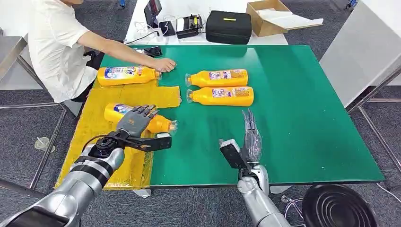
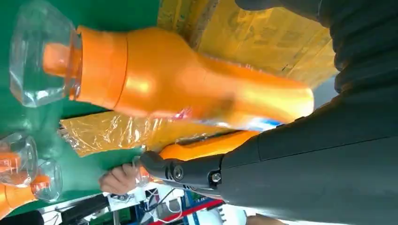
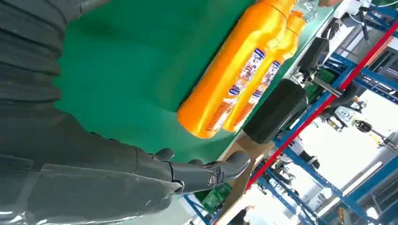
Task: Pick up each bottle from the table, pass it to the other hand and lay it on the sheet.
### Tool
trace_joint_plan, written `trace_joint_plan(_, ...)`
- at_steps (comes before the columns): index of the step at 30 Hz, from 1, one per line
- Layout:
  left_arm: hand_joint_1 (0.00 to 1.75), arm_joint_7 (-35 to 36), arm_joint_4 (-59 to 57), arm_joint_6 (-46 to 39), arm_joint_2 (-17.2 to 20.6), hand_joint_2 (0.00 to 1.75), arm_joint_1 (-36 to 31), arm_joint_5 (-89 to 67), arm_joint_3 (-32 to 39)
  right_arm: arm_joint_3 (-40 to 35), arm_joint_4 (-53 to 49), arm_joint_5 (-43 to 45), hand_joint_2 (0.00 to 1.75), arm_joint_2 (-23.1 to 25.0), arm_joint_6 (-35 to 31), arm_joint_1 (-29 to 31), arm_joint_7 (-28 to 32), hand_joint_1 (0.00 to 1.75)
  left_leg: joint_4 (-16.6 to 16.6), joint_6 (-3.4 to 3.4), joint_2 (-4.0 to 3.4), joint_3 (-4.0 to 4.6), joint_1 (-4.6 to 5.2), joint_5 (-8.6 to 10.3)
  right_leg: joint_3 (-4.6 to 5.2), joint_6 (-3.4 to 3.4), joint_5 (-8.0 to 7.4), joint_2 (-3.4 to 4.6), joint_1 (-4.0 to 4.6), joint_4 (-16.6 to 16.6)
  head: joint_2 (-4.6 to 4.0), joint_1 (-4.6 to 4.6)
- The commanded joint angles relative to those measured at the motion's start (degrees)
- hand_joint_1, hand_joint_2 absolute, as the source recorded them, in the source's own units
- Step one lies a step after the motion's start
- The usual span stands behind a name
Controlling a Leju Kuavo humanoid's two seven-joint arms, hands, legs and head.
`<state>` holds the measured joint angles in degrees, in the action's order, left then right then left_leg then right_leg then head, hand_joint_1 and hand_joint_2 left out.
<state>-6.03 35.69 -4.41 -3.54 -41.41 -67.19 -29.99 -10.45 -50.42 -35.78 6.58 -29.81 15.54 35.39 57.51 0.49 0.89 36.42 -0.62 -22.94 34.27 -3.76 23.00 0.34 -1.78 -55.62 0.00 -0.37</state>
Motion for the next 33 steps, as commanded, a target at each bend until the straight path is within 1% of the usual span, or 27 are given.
trace_joint_plan(1, 0.0, -2.1, -4.8, 1.09, -0.7, 1.75, -3.64, 2.42, -3.97, -1.7, 5.94, 1.04, 1.75, -0.21, 0.13, 3.3, 1.36, 0.0, 0.08, 0.01, -0.08, -0.2, -0.07, -0.13, -0.23, 0.21, 0.1, -0.02, 0.11, -0.01, 0.0, -0.02)
trace_joint_plan(2, 0.0, -2.4, -4.4, 1.41, -0.49, 1.75, -3.57, 3.13, -4.53, -1.76, 6.11, 1.15, 1.75, -0.23, -0.01, 3.3, 1.54, 0.0, 0.12, 0.0, -0.13, -0.3, -0.09, -0.19, -0.34, 0.27, 0.15, -0.01, 0.15, -0.02, 0.0, 0.0)
trace_joint_plan(5, 0.0, -3.1, -3.38, 0.88, -0.17, 1.75, -3.13, 3.86, -5.28, -1.75, 6.11, 1.23, 1.75, -0.31, -0.19, 3.05, 1.73, 0.0, 0.05, 0.0, -0.1, -0.21, -0.05, -0.12, -0.24, 0.2, 0.09, 0.01, 0.09, 0.0, 0.0, 0.0)
trace_joint_plan(7, 0.0, -3.73, -0.99, -0.29, 0.3, 1.75, -2.04, 4.42, -6.09, -1.83, 6.06, 0.88, 1.75, -0.52, -0.8, 2.69, 1.75, 0.0, 0.09, -0.01, -0.15, -0.32, -0.09, -0.19, -0.35, 0.27, 0.14, 0.03, 0.14, -0.01, 0.0, 0.0)
trace_joint_plan(8, 0.0, -4.11, 1.47, -0.67, 0.8, 1.75, -1.07, 5.09, -6.88, -1.95, 5.69, 0.43, 1.75, -0.68, -1.38, 2.38, 1.81, 0.0, 0.05, -0.01, -0.1, -0.24, -0.06, -0.13, -0.27, 0.22, 0.11, -0.01, 0.1, 0.01, 0.0, 0.0)
trace_joint_plan(10, 0.0, -4.0, 2.39, -0.52, 0.93, 1.75, -0.71, 5.19, -7.23, -1.98, 5.53, 0.41, 1.75, -0.73, -1.34, 2.27, 1.77, 0.0, 0.06, -0.01, -0.11, -0.33, -0.08, -0.18, -0.37, 0.28, 0.15, -0.01, 0.14, 0.01, 0.0, -0.02)
trace_joint_plan(12, 0.0, -4.24, 5.89, -1.09, 1.87, 1.75, 0.49, 5.93, -8.52, -2.02, 4.91, 0.25, 1.75, -0.89, -1.43, 1.85, 1.75, 0.0, 0.07, -0.01, -0.15, -0.37, -0.08, -0.22, -0.4, 0.3, 0.17, 0.01, 0.14, 0.0, 0.0, 0.0)
trace_joint_plan(13, 0.0, -4.28, 7.11, -1.71, 2.13, 1.75, 0.93, 5.87, -8.92, -2.07, 4.68, 0.08, 1.75, -0.98, -1.45, 1.67, 1.65, 0.0, 0.02, 0.0, -0.11, -0.19, -0.03, -0.11, -0.21, 0.17, 0.07, 0.03, 0.07, 0.02, 0.0, -0.02)
trace_joint_plan(14, 0.0, -4.21, 7.84, -1.64, 2.2, 1.75, 1.22, 5.87, -9.22, -2.08, 4.51, 0.06, 1.75, -1.03, -1.4, 1.56, 1.63, 0.0, 0.05, 0.0, -0.16, -0.3, -0.05, -0.17, -0.31, 0.24, 0.13, 0.05, 0.1, 0.01, 0.0, 0.0)
trace_joint_plan(16, 0.0, -4.21, 7.84, -1.64, 2.2, 1.75, 1.22, 5.87, -9.22, -2.08, 4.51, 0.06, 1.75, -1.03, -1.4, 1.56, 1.63, 0.0, 0.05, 0.0, -0.13, -0.26, -0.06, -0.15, -0.29, 0.22, 0.11, 0.02, 0.1, 0.01, 0.0, 0.0)
trace_joint_plan(19, 0.0, -5.36, 12.05, -2.65, 2.97, 1.75, 3.15, 7.62, -9.33, -2.09, 3.53, -0.1, 1.75, -1.24, -1.23, 1.04, 1.48, 0.0, 0.05, 0.0, -0.13, -0.27, -0.05, -0.16, -0.3, 0.24, 0.12, 0.02, 0.1, 0.0, 0.0, 0.0)
trace_joint_plan(20, 0.0, -7.56, 16.5, -2.0, 4.06, 1.75, 5.28, 10.37, -9.51, -2.51, 2.78, -1.93, 1.75, -1.99, -2.62, 0.81, 0.16, 0.0, 0.01, 0.0, -0.14, -0.22, -0.03, -0.12, -0.23, 0.19, 0.08, 0.06, 0.07, 0.03, 0.0, 0.0)
trace_joint_plan(21, 0.0, -8.74, 19.73, -1.67, 4.81, 1.75, 6.98, 12.44, -9.37, -3.34, 3.1, -5.68, 1.75, -2.98, -5.03, 1.14, -2.63, 0.0, 0.01, -0.01, -0.18, -0.33, -0.04, -0.18, -0.34, 0.25, 0.12, 0.07, 0.09, 0.04, 0.0, 0.0)
trace_joint_plan(22, 0.0, -8.73, 20.26, -1.69, 4.98, 1.75, 7.41, 12.43, -9.57, -3.32, 3.0, -5.63, 1.75, -3.28, -4.74, 1.22, -2.56, 0.0, 0.01, -0.01, -0.2, -0.37, -0.04, -0.2, -0.38, 0.27, 0.15, 0.08, 0.1, 0.04, 0.0, -0.02)
trace_joint_plan(23, 0.0, -10.73, 24.89, -1.4, 5.45, 1.75, 10.26, 16.6, -8.3, -5.19, 4.67, -13.56, 1.75, -5.12, -7.19, 2.58, -9.22, 0.0, -0.01, 0.0, -0.17, -0.26, -0.02, -0.15, -0.27, 0.2, 0.1, 0.07, 0.06, 0.04, 0.0, 0.0)
trace_joint_plan(24, 0.0, -13.85, 27.77, -1.28, 4.82, 1.75, 12.83, 21.85, -6.42, -6.39, 5.61, -19.55, 1.75, -6.78, -9.8, 3.74, -12.96, 0.0, -0.01, 0.01, -0.2, -0.31, 0.0, -0.17, -0.31, 0.21, 0.12, 0.1, 0.05, 0.05, 0.0, 0.0)
trace_joint_plan(25, 0.0, -15.13, 29.59, -1.0, 4.32, 1.75, 14.65, 24.77, -5.55, -6.24, 5.97, -20.61, 1.75, -7.67, -9.85, 4.63, -13.78, 0.0, -0.05, 0.02, -0.18, -0.21, 0.04, -0.1, -0.19, 0.13, 0.05, 0.11, -0.01, 0.07, 0.0, 0.0)
trace_joint_plan(26, 0.0, -15.82, 31.05, -0.16, 3.58, 1.75, 16.5, 27.73, -4.85, -6.07, 6.47, -21.85, 1.75, -8.89, -9.49, 5.75, -14.64, 0.0, -0.02, 0.03, -0.24, -0.29, 0.03, -0.17, -0.27, 0.17, 0.09, 0.15, 0.02, 0.06, 0.0, 0.0)
trace_joint_plan(27, 0.0, -15.55, 32.18, -0.28, 3.87, 1.75, 17.03, 27.88, -5.13, -5.84, 6.67, -21.75, 1.75, -8.99, -9.1, 6.11, -14.56, 0.0, 0.01, 0.04, -0.29, -0.37, 0.01, -0.22, -0.37, 0.2, 0.12, 0.17, 0.04, 0.08, 0.0, 0.0)
trace_joint_plan(28, 0.0, -15.55, 32.18, -0.28, 3.87, 1.75, 17.03, 27.88, -5.13, -5.84, 6.67, -21.75, 1.75, -8.99, -9.1, 6.11, -14.56, 0.0, 0.0, 0.05, -0.24, -0.24, 0.04, -0.16, -0.24, 0.15, 0.07, 0.15, 0.01, 0.06, 0.0, -0.02)
trace_joint_plan(29, 0.0, -15.55, 32.18, -0.28, 3.87, 1.75, 17.03, 27.88, -5.13, -5.84, 6.67, -21.75, 1.75, -8.99, -9.1, 6.11, -14.56, 0.0, 0.08, 0.06, -0.26, -0.34, 0.02, -0.26, -0.37, 0.22, 0.15, 0.14, 0.04, 0.02, 0.0, 0.0)
trace_joint_plan(30, 0.0, -15.52, 32.17, -0.27, 3.94, 1.75, 16.9, 27.9, -5.1, -5.84, 6.65, -21.77, 1.75, -8.86, -9.14, 6.07, -14.55, 0.0, 0.05, 0.03, -0.17, -0.19, 0.03, -0.15, -0.21, 0.16, 0.08, 0.09, 0.0, 0.02, 0.0, 0.0)
trace_joint_plan(32, 0.0, -15.47, 32.0, -0.25, 4.01, 1.75, 16.61, 27.94, -5.01, -5.89, 6.6, -21.92, 1.75, -8.62, -9.39, 5.85, -14.59, 0.0, 0.14, 0.03, -0.23, -0.33, -0.02, -0.27, -0.38, 0.29, 0.16, 0.1, 0.08, -0.02, 0.0, 0.0)
trace_joint_plan(33, 0.0, -15.47, 32.0, -0.25, 4.01, 1.75, 16.61, 27.94, -5.01, -5.89, 6.6, -21.92, 1.75, -8.62, -9.39, 5.85, -14.59, 0.0, 0.01, 0.01, -0.1, -0.08, 0.03, -0.08, -0.11, 0.14, 0.03, 0.04, 0.0, 0.03, 0.0, 0.0)
